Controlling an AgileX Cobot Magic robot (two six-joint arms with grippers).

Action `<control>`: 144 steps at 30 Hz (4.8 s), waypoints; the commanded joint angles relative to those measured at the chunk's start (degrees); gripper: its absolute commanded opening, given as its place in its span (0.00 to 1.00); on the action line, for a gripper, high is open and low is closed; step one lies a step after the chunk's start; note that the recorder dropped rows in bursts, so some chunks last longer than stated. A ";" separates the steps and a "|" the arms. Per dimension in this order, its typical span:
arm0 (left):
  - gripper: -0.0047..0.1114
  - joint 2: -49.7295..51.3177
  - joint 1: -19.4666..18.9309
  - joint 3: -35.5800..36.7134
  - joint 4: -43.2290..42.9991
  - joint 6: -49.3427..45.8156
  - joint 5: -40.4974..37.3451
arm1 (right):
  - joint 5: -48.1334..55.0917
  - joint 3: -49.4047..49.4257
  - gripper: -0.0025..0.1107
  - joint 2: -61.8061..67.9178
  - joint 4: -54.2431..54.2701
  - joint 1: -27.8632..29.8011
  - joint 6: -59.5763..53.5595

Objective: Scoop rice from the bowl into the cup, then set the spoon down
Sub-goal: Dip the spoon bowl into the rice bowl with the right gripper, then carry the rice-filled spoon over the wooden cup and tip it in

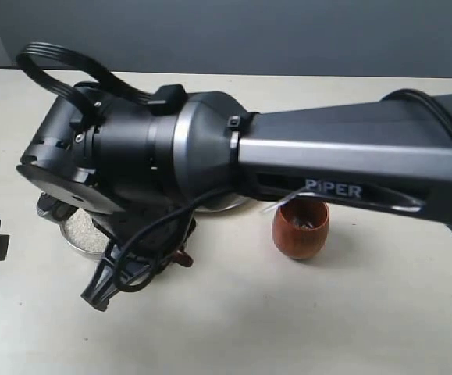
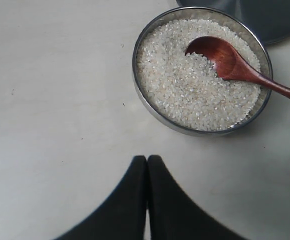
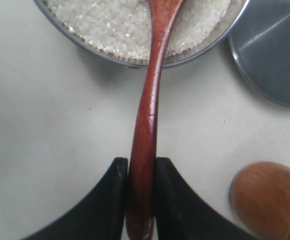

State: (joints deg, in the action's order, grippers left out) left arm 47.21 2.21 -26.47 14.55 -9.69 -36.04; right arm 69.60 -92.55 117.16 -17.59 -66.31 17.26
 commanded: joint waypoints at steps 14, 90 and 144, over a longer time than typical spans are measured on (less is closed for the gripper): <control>0.04 0.04 0.16 -0.33 -0.44 0.05 0.24 | -3.96 -0.29 0.02 -2.53 1.17 0.34 5.85; 0.04 0.04 0.16 -0.33 -0.55 0.05 0.47 | -22.48 53.16 0.02 -49.03 -0.44 19.05 13.27; 0.04 0.04 0.16 -0.33 -0.55 0.05 0.47 | -16.41 53.51 0.02 -43.26 -9.28 18.93 4.15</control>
State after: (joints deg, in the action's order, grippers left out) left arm 47.21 2.21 -26.47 14.18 -9.69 -36.04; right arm 53.24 -39.22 73.83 -26.18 -47.64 21.64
